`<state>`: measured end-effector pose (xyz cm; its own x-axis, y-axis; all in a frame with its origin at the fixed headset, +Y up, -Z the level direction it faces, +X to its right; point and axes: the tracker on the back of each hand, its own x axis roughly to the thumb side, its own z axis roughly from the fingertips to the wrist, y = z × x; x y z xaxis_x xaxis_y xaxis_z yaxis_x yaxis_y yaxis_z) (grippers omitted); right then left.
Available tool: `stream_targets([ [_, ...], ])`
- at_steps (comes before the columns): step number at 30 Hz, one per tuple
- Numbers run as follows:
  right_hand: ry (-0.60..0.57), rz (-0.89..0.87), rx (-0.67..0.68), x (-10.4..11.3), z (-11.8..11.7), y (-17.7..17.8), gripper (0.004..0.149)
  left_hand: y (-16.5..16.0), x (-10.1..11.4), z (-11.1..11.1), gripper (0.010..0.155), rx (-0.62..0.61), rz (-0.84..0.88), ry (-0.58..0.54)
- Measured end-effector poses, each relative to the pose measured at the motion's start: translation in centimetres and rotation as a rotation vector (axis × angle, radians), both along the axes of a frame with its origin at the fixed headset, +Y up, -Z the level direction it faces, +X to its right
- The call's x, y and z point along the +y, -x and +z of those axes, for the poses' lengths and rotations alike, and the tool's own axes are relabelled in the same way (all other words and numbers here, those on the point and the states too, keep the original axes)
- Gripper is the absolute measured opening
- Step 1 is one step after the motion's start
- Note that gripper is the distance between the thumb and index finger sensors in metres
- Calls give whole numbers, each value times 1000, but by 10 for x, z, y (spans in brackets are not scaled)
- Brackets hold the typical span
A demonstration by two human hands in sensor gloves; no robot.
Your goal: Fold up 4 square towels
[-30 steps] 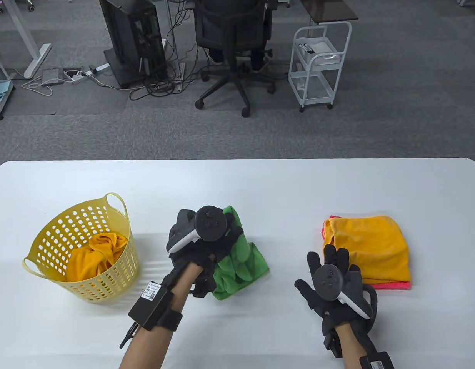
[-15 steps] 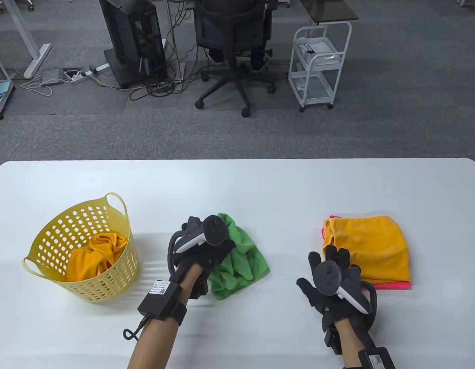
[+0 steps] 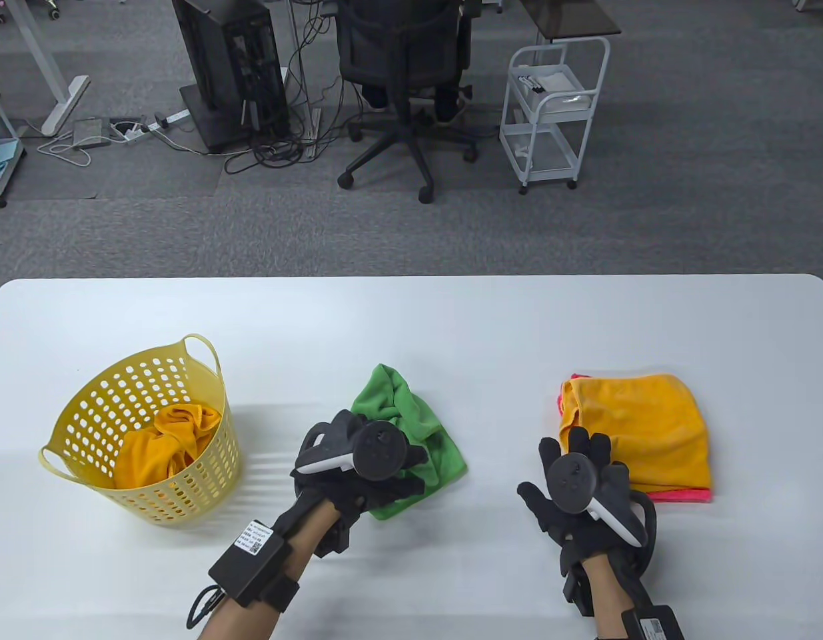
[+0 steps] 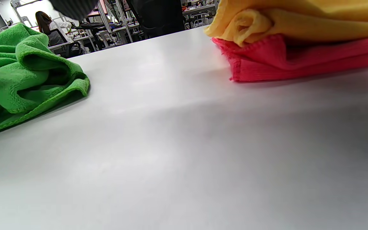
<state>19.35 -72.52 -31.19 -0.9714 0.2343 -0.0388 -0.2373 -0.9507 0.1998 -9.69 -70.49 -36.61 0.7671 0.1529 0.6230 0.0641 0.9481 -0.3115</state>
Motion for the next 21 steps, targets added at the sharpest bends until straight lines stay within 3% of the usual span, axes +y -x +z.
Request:
stream_targets([
  [8,-15,-3,15,3,2,3,81,-8,-20,-1,68,-2,-177,2],
  [14,-10,1,16,4,2,3,82,-10,-35,0,58,-12,-260,-27],
  [21,-7,2,15,3,0,3,82,-8,-34,-2,38,-8,-199,-73],
])
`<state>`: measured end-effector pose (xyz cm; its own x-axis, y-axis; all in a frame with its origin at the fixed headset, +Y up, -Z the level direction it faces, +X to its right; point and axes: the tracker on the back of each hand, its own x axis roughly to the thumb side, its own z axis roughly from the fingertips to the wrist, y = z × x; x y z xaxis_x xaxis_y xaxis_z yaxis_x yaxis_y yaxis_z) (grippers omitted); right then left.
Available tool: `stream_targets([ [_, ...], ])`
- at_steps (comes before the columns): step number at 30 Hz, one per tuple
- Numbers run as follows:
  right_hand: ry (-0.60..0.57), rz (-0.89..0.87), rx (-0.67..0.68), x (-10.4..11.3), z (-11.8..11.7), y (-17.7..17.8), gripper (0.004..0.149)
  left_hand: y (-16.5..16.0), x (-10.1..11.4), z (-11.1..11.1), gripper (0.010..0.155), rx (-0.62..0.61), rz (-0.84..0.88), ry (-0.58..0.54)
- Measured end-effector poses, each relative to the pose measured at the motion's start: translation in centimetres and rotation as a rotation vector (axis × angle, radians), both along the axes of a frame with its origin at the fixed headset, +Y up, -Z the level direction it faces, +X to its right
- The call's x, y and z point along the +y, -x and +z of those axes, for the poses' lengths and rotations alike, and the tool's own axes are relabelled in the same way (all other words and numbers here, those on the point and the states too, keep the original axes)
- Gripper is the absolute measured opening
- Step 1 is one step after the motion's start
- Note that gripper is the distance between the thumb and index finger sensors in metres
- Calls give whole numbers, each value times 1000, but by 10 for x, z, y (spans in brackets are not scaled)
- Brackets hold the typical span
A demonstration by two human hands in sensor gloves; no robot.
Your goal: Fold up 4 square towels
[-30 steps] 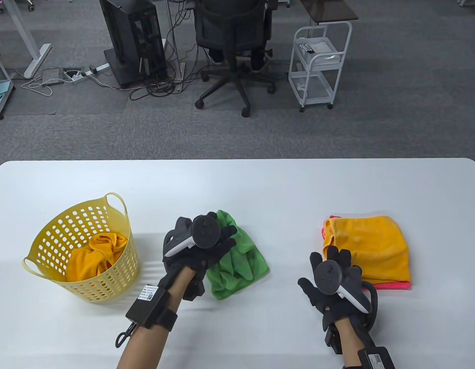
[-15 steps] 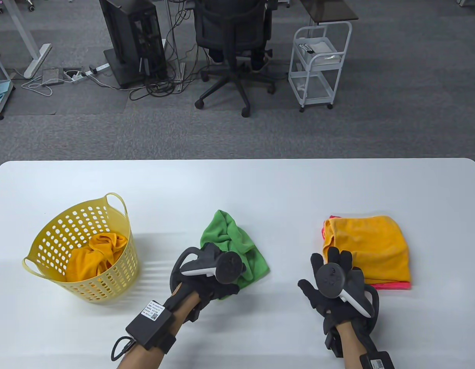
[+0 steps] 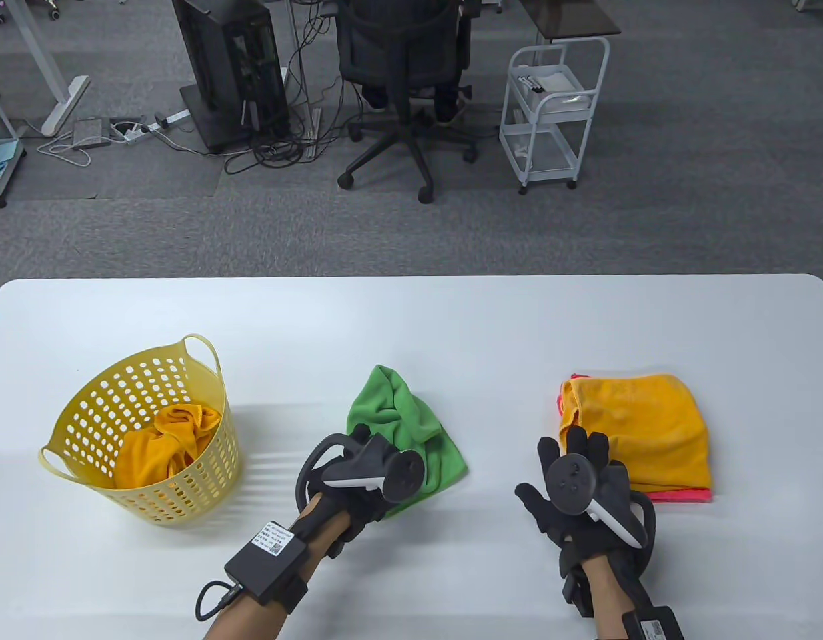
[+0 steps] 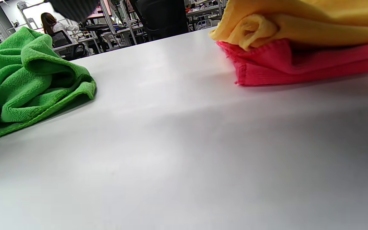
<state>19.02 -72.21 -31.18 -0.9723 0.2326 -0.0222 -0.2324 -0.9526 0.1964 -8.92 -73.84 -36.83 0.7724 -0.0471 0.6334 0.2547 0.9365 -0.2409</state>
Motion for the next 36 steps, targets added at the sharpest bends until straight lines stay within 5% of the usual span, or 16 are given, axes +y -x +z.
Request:
stream_targets([
  [6,8,8,8,-1,-1,2,82,11,14,-3,37,43,148,-29],
  [18,2,-2,37,0,0,7,81,48,86,-2,37,191,513,-178],
  [26,-173,-227,239,42,5,53,80,54,106,5,36,178,656,-168],
  [30,-265,-346,316,74,-8,94,76,52,112,7,36,148,722,-150],
  [36,-242,-460,334,83,-37,137,75,58,119,8,35,130,828,-109],
])
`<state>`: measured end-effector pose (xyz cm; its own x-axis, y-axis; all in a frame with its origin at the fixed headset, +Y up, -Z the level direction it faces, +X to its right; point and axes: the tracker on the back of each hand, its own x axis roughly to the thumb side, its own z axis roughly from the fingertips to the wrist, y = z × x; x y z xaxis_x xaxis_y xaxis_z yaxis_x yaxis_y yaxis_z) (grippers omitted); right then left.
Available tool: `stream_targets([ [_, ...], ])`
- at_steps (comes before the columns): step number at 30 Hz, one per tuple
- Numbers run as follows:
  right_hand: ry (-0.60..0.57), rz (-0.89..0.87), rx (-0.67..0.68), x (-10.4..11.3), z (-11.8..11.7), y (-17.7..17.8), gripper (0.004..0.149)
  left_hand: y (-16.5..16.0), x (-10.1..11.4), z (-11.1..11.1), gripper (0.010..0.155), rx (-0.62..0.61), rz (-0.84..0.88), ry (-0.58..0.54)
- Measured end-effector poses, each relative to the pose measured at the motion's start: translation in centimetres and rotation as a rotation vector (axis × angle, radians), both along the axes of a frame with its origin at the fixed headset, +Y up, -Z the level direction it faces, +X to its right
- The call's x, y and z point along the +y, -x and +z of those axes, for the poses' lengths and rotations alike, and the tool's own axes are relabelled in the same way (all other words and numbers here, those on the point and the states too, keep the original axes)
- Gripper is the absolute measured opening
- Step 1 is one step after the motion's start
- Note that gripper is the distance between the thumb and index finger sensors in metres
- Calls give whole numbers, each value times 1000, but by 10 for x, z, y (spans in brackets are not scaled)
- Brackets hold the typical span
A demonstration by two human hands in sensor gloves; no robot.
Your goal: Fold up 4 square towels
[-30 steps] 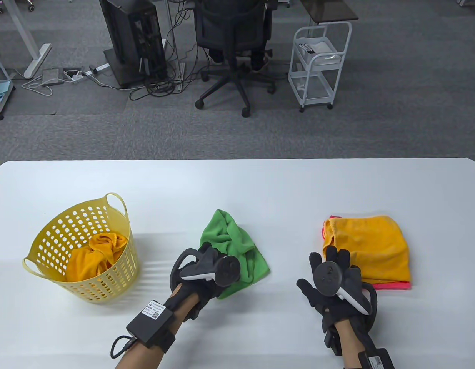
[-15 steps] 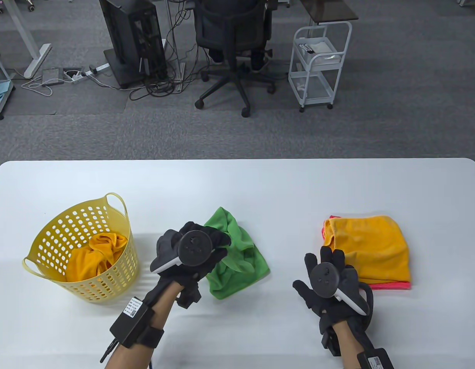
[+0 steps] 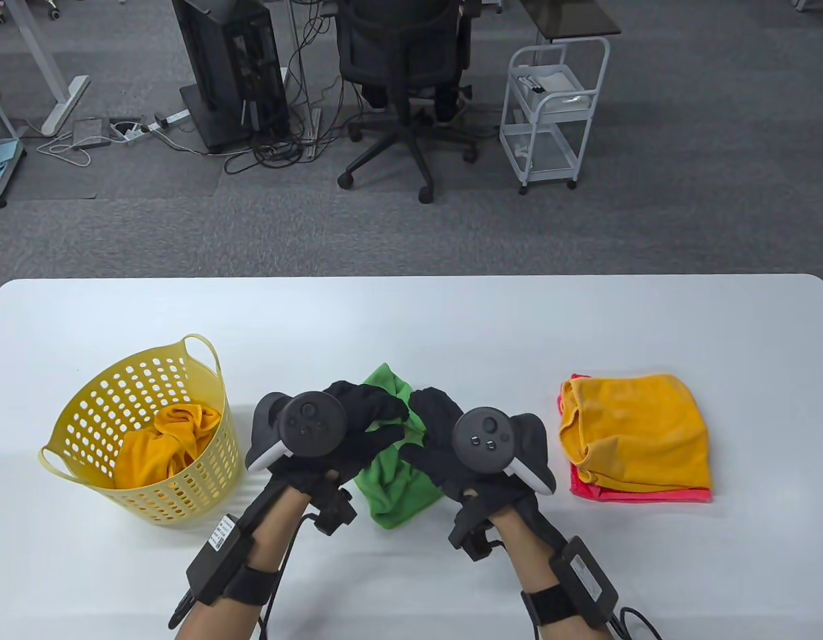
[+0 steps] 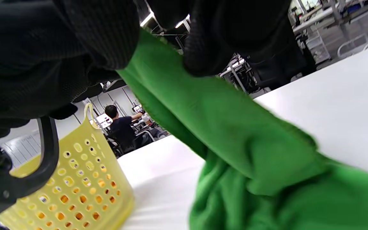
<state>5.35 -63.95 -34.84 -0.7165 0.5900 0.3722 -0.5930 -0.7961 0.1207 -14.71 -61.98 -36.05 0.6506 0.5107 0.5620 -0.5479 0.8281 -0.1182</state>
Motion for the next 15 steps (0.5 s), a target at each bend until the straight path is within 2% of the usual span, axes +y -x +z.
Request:
stream_targets([
  [1,16,-31,0,-2,-3,3,71,2,1,-1,35,0,16,5],
  [3,21,-81,-32,-5,-9,7,53,5,2,-2,36,4,40,16],
  [5,-4,-101,-48,-6,-11,4,42,8,3,-3,36,15,35,28],
  [12,-116,-81,-72,10,-5,-9,41,8,0,-7,35,-1,-86,112],
  [15,-174,0,-65,16,1,-9,41,9,3,-5,32,37,-84,76],
])
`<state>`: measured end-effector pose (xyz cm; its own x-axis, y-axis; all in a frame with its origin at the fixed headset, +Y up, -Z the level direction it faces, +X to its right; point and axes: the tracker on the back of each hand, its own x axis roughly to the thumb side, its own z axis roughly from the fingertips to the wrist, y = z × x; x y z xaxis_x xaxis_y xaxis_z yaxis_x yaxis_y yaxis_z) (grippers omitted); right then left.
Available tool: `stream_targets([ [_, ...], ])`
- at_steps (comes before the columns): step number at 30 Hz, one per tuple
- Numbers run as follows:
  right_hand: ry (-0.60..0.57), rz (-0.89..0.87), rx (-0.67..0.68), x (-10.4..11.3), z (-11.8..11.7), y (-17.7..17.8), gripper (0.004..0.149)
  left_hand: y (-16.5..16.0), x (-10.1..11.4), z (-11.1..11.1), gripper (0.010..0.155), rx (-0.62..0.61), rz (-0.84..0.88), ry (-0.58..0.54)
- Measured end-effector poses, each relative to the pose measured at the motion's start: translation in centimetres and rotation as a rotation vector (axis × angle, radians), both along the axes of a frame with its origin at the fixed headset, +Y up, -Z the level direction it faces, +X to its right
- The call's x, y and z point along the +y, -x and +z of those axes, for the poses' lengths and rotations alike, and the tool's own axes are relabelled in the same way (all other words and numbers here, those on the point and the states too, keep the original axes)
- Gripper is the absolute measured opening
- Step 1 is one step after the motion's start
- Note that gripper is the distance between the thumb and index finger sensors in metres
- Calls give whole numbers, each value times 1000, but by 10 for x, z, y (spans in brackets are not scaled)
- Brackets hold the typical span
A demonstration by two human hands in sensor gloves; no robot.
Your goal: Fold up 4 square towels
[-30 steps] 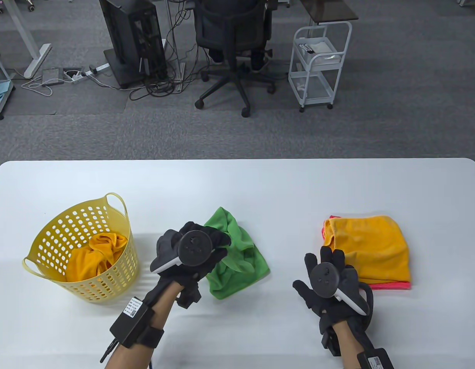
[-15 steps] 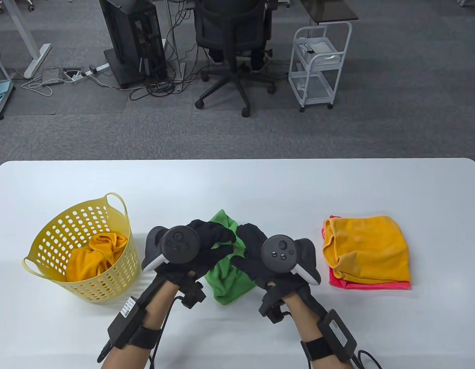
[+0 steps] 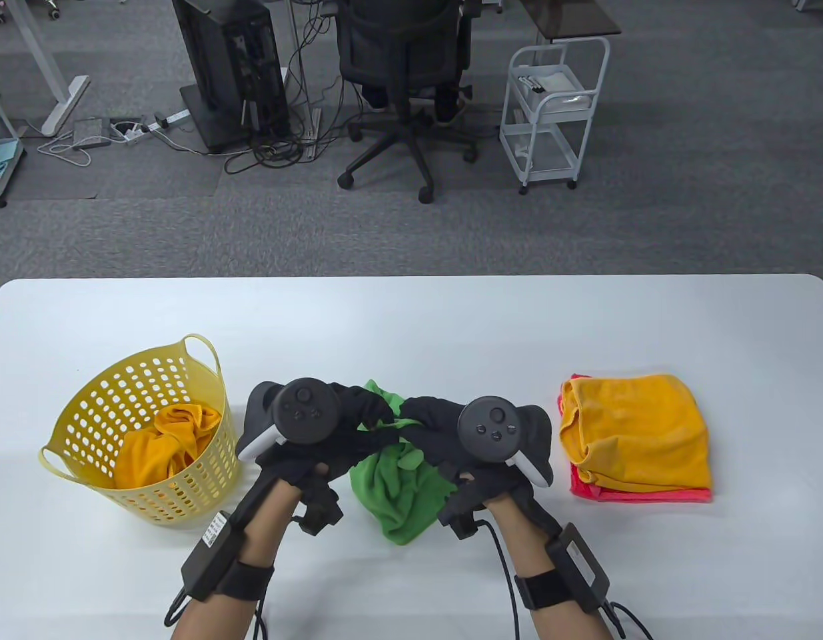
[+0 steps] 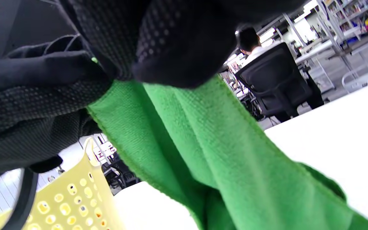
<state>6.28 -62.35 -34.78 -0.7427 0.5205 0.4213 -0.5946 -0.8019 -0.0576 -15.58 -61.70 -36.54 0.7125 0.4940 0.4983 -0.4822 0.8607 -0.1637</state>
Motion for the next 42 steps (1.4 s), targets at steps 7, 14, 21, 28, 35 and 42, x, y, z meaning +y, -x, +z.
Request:
stream_targets([
  [7,119,-31,82,-6,1,6,44,10,13,10,30,167,40,-217],
  [14,190,7,114,-15,4,3,44,27,23,13,31,270,124,-281],
  [21,189,142,95,-28,12,-5,44,44,31,15,31,350,209,-310],
  [28,163,278,47,-48,17,-13,45,59,39,18,31,393,252,-333],
  [35,194,330,-11,-61,12,-31,44,75,46,21,31,438,291,-348],
  [42,226,364,-52,-65,9,-51,44,103,47,21,31,542,333,-351],
])
